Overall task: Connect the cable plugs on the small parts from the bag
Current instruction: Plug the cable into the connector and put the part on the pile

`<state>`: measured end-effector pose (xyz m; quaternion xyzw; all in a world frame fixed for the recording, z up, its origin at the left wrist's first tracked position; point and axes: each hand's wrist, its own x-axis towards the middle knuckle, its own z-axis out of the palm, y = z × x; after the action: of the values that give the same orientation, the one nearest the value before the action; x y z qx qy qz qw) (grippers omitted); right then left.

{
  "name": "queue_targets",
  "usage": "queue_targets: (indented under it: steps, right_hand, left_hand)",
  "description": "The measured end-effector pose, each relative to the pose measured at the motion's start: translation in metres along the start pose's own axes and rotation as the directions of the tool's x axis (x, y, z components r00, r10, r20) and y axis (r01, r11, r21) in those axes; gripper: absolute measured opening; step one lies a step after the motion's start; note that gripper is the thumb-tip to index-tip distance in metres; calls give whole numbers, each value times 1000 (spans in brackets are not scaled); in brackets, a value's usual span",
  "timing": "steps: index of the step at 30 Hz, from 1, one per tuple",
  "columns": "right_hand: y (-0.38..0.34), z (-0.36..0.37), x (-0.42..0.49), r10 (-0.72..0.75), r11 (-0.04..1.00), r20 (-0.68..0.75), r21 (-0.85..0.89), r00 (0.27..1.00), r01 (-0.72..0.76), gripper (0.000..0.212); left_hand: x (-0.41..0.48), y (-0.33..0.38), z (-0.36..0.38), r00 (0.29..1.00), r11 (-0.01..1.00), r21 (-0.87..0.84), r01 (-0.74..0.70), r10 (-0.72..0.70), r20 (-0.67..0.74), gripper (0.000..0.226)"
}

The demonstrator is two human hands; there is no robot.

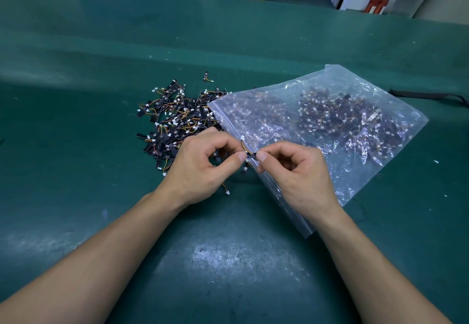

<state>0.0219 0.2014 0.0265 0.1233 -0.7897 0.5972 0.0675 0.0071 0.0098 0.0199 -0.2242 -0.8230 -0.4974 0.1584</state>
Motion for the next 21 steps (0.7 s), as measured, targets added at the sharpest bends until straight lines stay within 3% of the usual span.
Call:
queue_targets:
  steps: [6,14,21]
  right_hand:
    - [0,0,0,34,999,-3,41,999,-33,9]
    - [1,1,1,12,1000,6,0,1000,-12,25]
    - [0,1,0,14,1000,-26,5,1000,-14,14]
  left_hand:
    - [1,0,0,1000,1000,16,-1,1,-14,9]
    - [0,0,-1,1000,1000,-21,16,-15,14,17]
    - [0,0,0,1000,1000,-10,7,-8,-4,9]
